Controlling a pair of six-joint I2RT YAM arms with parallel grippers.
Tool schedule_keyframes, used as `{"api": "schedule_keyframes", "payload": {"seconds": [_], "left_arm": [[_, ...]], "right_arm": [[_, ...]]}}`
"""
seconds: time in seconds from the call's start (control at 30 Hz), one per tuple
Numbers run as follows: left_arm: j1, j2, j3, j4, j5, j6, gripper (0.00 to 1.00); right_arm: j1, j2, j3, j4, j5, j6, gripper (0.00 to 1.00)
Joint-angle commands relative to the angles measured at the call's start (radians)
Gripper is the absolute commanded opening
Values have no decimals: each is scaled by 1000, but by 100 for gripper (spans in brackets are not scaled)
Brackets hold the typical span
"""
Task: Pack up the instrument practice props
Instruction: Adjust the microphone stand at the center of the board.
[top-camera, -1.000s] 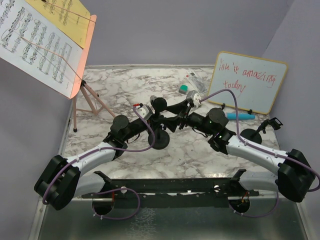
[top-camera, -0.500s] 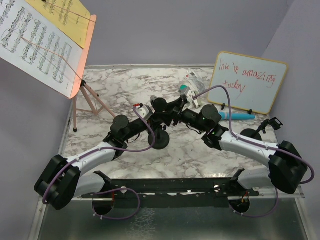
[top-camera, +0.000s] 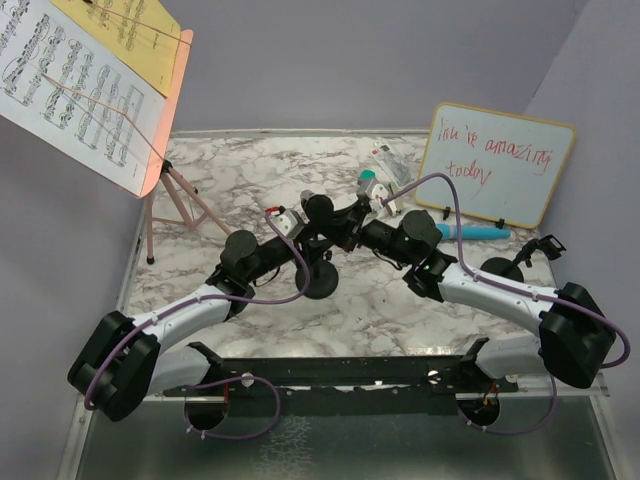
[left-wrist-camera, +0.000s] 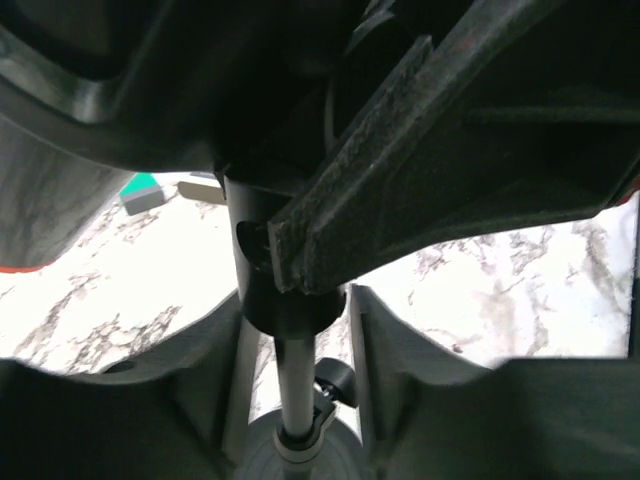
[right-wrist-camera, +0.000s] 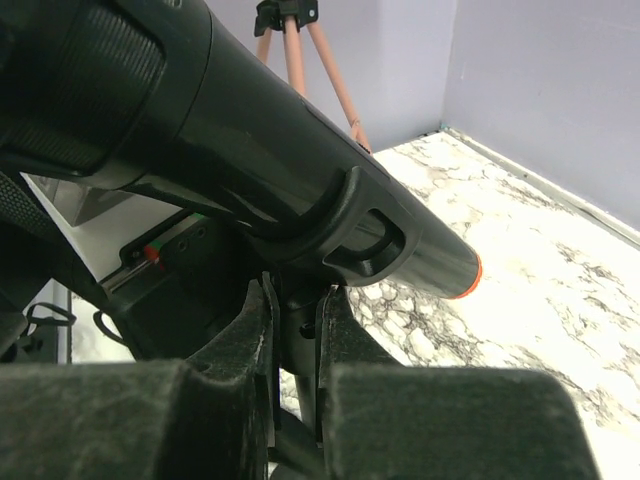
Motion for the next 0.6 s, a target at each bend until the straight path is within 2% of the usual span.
{"api": "schedule_keyframes", "payload": {"seconds": [0.0, 0.13, 0.57], "left_arm": [[-6, -34, -6, 15, -10, -17, 55], [-6, -54, -19, 16, -45, -18, 65], [-11, -120, -131, 38, -177, -48, 71]], "right_arm": [[1, -9, -6, -19, 13, -27, 0], [1, -6, -25, -1, -1, -28, 0], [1, 30, -126, 109, -37, -35, 0]]}}
